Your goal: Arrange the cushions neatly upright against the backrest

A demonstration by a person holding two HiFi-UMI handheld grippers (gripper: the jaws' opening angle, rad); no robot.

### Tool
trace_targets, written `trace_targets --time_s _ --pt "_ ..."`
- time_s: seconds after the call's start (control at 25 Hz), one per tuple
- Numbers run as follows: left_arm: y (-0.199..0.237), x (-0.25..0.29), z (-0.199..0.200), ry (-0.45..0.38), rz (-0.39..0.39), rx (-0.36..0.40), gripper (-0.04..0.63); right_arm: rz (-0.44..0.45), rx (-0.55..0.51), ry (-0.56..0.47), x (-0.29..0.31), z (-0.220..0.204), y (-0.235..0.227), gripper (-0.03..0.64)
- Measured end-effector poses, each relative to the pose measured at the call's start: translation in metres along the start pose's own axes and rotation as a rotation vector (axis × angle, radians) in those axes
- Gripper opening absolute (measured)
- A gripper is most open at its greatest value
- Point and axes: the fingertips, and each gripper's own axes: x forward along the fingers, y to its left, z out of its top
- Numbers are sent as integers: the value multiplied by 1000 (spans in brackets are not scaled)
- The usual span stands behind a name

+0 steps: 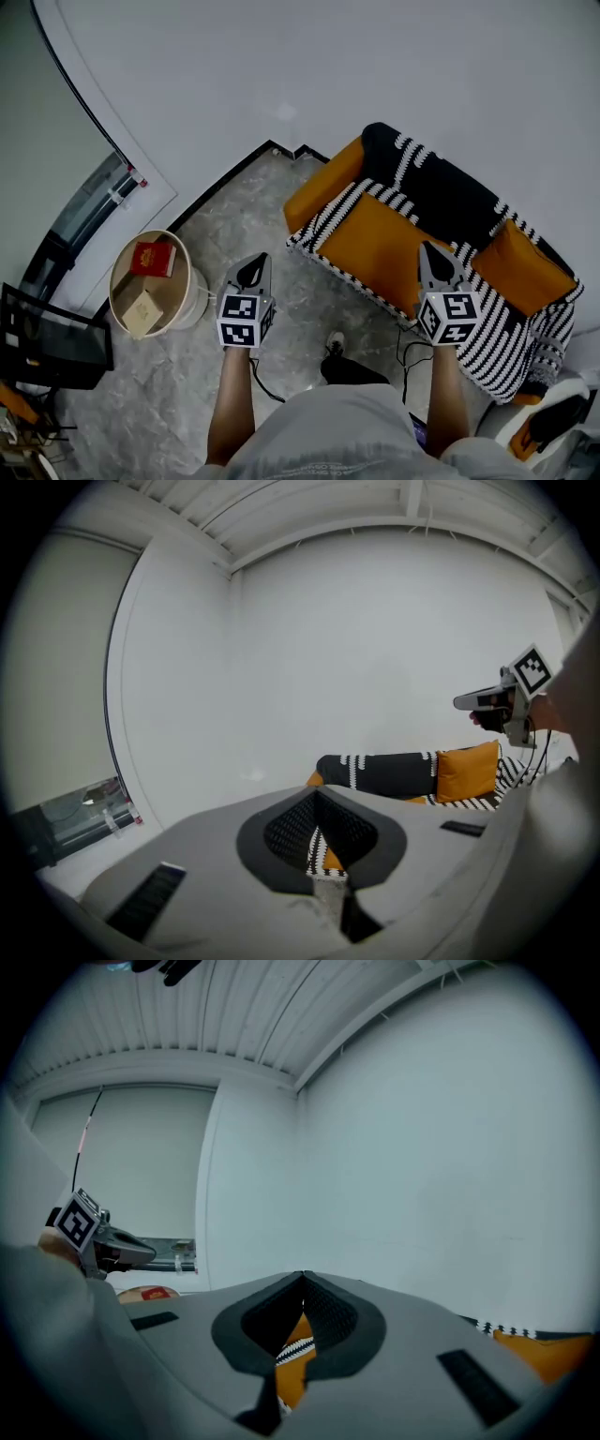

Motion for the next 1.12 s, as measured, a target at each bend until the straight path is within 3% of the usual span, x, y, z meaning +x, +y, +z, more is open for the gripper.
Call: trace_targets --time_s 0.32,0.6,1.12 --pt "15 81 28 9 -62 41 18 -33 8 19 62 9 -25 3" --pt "5 138 40 40 -144 85 18 -112 42 71 78 -7 -58 3" --pt "-33 237 30 91 -393 198 18 -359 148 211 63 -59 -103 3"
